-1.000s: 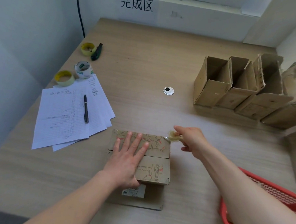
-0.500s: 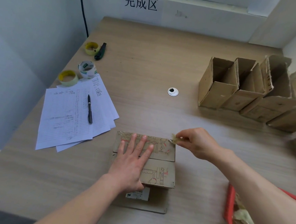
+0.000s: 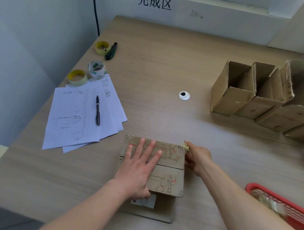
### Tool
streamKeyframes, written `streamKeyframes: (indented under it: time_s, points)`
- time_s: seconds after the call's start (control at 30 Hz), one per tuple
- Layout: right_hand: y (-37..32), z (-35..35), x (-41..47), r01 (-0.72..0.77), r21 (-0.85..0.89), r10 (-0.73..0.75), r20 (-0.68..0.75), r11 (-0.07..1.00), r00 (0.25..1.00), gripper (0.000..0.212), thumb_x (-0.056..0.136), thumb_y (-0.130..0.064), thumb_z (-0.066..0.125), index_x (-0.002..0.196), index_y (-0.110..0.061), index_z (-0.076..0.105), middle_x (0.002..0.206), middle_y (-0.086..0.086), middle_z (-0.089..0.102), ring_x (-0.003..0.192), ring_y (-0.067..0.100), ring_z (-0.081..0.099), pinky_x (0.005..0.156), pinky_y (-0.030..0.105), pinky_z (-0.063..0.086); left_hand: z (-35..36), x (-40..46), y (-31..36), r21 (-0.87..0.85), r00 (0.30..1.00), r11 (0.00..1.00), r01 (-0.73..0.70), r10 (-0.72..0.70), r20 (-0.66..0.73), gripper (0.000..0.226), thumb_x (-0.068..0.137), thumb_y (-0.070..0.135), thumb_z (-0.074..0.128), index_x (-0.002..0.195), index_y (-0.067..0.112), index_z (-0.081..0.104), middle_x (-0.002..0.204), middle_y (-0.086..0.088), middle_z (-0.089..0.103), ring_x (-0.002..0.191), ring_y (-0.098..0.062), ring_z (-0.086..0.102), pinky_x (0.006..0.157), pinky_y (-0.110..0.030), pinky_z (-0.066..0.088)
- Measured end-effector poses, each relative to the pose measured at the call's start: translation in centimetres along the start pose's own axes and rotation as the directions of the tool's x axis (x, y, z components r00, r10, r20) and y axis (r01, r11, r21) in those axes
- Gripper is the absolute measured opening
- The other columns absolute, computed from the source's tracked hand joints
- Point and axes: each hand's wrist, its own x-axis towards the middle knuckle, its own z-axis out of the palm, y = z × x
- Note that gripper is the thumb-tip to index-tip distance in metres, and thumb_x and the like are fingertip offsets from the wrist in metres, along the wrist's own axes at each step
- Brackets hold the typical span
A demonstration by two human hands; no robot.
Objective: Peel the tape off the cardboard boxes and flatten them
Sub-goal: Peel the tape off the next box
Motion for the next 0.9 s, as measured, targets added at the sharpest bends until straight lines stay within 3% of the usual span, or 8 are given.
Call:
streamKeyframes:
  time_s: [0.1,0.2,0.3,0.37,0.43,0.57,0.73,0.9]
  points:
    - [0.8,-0.7,0.2,0.27,-0.307,-0.318,-0.117,0.912,0.941,0.033,0.086,-0.038,0.073,0.069,-0.012,0.06,0.063,0.005,0.066,0.06,0.025,0.067,0.061,0.041,0.055,-0.1,0.0,0.0,0.004,1.0,1.0,0.001,-0.001,0.001,0.14,0.066,0.067,0.067,0.131,0.034,-0.052,0.147,-0.003,-0.054,0.132,-0.033,-0.052,0.113,-0.063,-0.02]
    - [1.0,-1.1,-0.5,0.405,-0.552,-0.531,-0.085,0.729,0.843,0.061,0.096,-0.056,0.048,0.06,-0.006,0.055,0.056,0.003,0.058,0.062,0.027,0.057,0.056,0.035,0.04,-0.1,0.0,0.0,0.0,1.0,1.0,0.004,-0.004,0.009,0.14,0.066,0.068,0.068,0.13,0.034,-0.053,0.146,-0.002,-0.054,0.132,-0.032,-0.052,0.113,-0.061,-0.021]
    - [0.6,-1.3,-0.8,0.45,-0.544,-0.528,0.013,0.708,0.849,0.073,0.097,-0.064,0.037,0.053,-0.01,0.059,0.052,-0.002,0.059,0.06,0.023,0.056,0.056,0.034,0.038,-0.2,0.0,0.0,0.002,1.0,1.0,0.008,-0.008,0.011,0.14,0.067,0.068,0.067,0.13,0.035,-0.052,0.145,-0.002,-0.055,0.132,-0.031,-0.053,0.113,-0.061,-0.021]
    - [0.0,-1.3,-1.1,0.456,-0.563,-0.499,0.089,0.689,0.862,0.069,0.09,-0.069,0.049,0.045,-0.017,0.058,0.046,-0.006,0.057,0.057,0.019,0.055,0.054,0.034,0.037,-0.2,0.0,0.0,0.0,1.0,1.0,0.007,-0.007,0.016,0.139,0.067,0.069,0.067,0.132,0.035,-0.052,0.145,-0.002,-0.055,0.131,-0.031,-0.053,0.113,-0.061,-0.021]
    - [-0.5,-1.3,-1.0,0.417,-0.586,-0.455,0.091,0.695,0.886,0.06,0.081,-0.067,0.064,0.052,-0.014,0.064,0.052,-0.004,0.063,0.06,0.017,0.06,0.054,0.031,0.042,-0.2,0.0,0.1,0.001,1.0,1.0,0.01,-0.01,0.018,0.14,0.067,0.069,0.067,0.132,0.035,-0.052,0.145,-0.001,-0.055,0.131,-0.031,-0.053,0.113,-0.061,-0.021]
    - [-1.1,-0.8,-0.7,0.226,-0.299,-0.202,0.11,0.927,0.973,0.038,0.077,-0.036,0.081,0.057,-0.014,0.059,0.055,0.004,0.06,0.055,0.021,0.056,0.055,0.031,0.051,-0.4,-0.1,0.2,0.011,1.0,1.0,0.014,-0.015,0.026,0.14,0.066,0.069,0.068,0.133,0.035,-0.05,0.145,-0.001,-0.055,0.132,-0.031,-0.052,0.114,-0.06,-0.021]
    - [-1.2,-0.2,-0.8,-0.028,0.019,0.025,0.099,0.999,0.995,0.012,0.089,-0.012,0.069,0.082,-0.006,0.062,0.054,0.005,0.056,0.038,0.013,0.049,0.042,0.028,0.051,-0.5,-0.1,0.2,0.018,0.999,1.0,0.021,-0.021,0.024,0.137,0.065,0.07,0.068,0.14,0.034,-0.042,0.147,-0.001,-0.054,0.133,-0.031,-0.051,0.114,-0.06,-0.019]
    - [2.7,-2.1,-2.6,-0.179,0.384,0.103,0.209,0.906,0.972,0.01,0.096,-0.007,0.06,0.097,0.001,0.064,0.094,0.019,0.067,0.083,0.027,0.069,0.059,0.037,0.063,-0.1,0.1,0.1,0.015,1.0,1.0,0.02,-0.021,0.019,0.136,0.063,0.069,0.065,0.144,0.033,-0.038,0.147,-0.001,-0.053,0.134,-0.032,-0.05,0.114,-0.059,-0.02]
